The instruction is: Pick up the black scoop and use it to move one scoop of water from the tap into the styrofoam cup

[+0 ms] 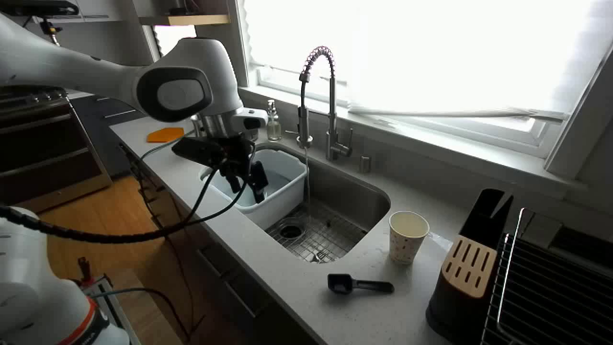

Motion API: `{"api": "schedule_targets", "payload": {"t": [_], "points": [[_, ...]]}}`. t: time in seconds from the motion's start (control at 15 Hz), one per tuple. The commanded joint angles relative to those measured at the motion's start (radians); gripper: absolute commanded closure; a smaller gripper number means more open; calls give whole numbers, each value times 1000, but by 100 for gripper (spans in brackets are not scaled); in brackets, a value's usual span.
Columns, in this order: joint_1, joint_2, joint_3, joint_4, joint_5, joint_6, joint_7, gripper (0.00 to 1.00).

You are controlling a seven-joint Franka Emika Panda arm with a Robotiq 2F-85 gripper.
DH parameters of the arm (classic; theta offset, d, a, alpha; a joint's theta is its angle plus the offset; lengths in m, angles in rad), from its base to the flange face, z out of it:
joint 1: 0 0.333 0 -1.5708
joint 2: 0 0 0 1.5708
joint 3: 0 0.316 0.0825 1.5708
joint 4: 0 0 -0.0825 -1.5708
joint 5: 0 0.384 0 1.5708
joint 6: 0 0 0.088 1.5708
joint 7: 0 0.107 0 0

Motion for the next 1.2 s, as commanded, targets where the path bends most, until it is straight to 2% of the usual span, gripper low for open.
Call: {"api": "schedule_targets", "payload": {"t": [0.0,0.33,0.47,0.87,1.0,1.13], "points": [[4,0,-3,2,-2,-3,2,0],[4,0,-3,2,-2,-3,2,0],[-50,35,-11,16,-17,16,111,0],[-170,123,-95,56,-3,85,249,0],[-204,173,-119,76,3,132,303,0],[-249,227,-128,87,-45,230,381,0]]}}
